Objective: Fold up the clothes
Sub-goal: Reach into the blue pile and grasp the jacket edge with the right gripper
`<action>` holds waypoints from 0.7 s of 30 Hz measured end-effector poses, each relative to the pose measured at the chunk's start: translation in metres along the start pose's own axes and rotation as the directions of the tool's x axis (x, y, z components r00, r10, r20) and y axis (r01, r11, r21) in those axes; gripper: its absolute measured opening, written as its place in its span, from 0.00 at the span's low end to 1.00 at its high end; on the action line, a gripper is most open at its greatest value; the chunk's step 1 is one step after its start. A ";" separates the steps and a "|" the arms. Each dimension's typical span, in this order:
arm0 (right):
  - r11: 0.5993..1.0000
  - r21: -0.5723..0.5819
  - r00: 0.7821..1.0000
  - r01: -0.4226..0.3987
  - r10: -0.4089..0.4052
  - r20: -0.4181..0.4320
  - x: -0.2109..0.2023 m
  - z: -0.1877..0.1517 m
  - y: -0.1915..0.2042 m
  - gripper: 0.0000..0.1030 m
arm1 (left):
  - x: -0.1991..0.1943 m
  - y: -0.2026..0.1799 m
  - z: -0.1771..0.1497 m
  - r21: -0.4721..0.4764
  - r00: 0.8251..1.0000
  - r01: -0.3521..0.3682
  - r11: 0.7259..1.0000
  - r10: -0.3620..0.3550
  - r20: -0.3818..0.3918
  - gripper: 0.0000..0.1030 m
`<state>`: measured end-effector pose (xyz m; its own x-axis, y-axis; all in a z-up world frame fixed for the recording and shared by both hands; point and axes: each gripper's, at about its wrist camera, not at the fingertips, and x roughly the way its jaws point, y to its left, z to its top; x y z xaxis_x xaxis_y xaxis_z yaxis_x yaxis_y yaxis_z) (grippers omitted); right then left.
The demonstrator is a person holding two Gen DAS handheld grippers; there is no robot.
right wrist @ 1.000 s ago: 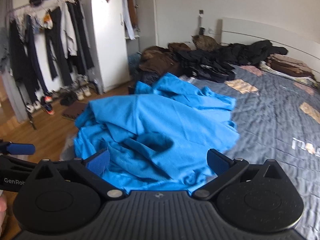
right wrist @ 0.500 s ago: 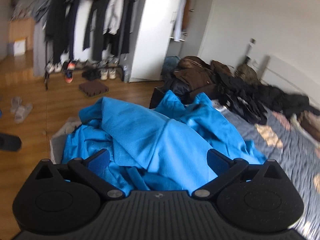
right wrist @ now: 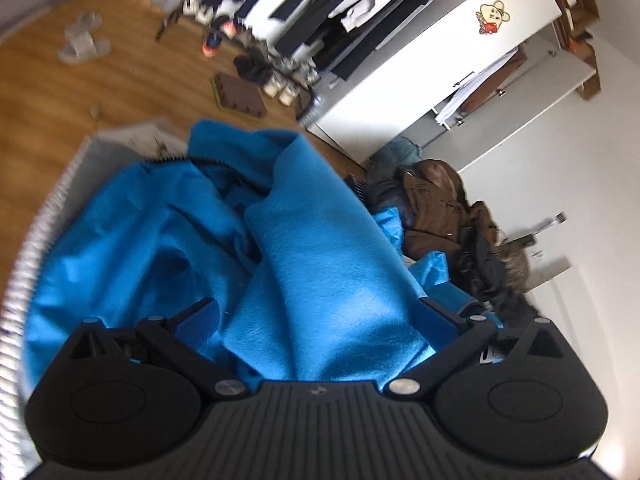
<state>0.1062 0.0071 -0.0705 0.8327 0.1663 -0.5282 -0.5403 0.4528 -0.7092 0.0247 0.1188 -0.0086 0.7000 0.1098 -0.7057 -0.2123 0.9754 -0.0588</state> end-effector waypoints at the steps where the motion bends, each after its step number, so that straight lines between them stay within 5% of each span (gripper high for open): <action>1: 1.000 -0.018 1.000 0.010 -0.010 -0.004 0.004 0.000 0.003 1.00 | 0.001 0.000 0.000 -0.002 1.000 0.000 1.000 0.000 -0.002 1.00; 11: 0.998 0.059 0.998 0.014 -0.017 0.064 0.015 -0.012 -0.007 0.96 | 0.003 0.000 -0.007 0.005 1.000 -0.001 1.000 0.001 -0.020 1.00; 16: 0.973 0.228 0.995 -0.043 0.021 0.099 0.006 -0.018 -0.033 0.29 | 0.001 -0.002 -0.008 0.014 1.000 0.006 1.000 -0.005 -0.017 1.00; 21: 0.921 0.382 0.993 -0.079 0.040 0.111 -0.012 -0.024 -0.068 0.09 | 0.001 -0.003 -0.006 0.019 1.000 0.006 1.000 -0.006 -0.015 1.00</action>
<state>0.1299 -0.0469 -0.0278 0.8189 0.2802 -0.5009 -0.5172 0.7384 -0.4326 0.0218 0.1147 -0.0131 0.6908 0.1012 -0.7159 -0.1952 0.9795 -0.0499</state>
